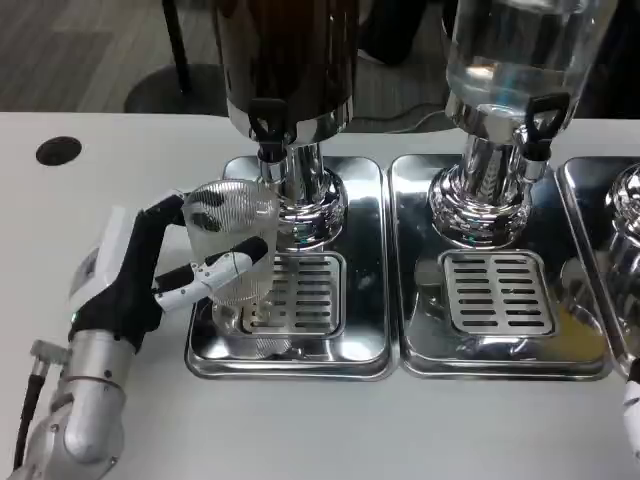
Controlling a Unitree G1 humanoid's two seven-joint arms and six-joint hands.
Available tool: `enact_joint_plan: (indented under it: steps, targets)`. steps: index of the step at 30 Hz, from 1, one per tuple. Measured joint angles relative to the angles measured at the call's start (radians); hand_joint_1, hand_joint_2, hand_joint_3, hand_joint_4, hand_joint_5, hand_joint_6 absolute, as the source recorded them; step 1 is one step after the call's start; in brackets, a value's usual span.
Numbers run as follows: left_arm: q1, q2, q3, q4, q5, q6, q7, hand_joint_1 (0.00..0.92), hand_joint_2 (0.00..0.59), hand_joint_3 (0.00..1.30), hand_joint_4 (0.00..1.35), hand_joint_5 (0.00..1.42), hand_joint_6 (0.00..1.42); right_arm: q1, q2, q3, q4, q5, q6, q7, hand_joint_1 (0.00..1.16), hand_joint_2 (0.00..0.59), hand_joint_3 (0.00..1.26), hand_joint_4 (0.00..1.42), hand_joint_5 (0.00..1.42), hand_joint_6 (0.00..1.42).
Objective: Grasp the cup under the faucet to collect the drink, then remove the cup.
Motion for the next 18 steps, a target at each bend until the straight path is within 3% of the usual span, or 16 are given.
enact_joint_plan:
  steps: [18]
  targets:
    - [-0.01,-0.03,-0.011,-0.029,0.0,0.0,-0.001,0.4,0.216,0.47,0.52,0.33,0.16,0.008,0.002,-0.003,0.002,0.003,-0.012,0.0,0.4,0.564,0.18,0.06,0.0,0.0]
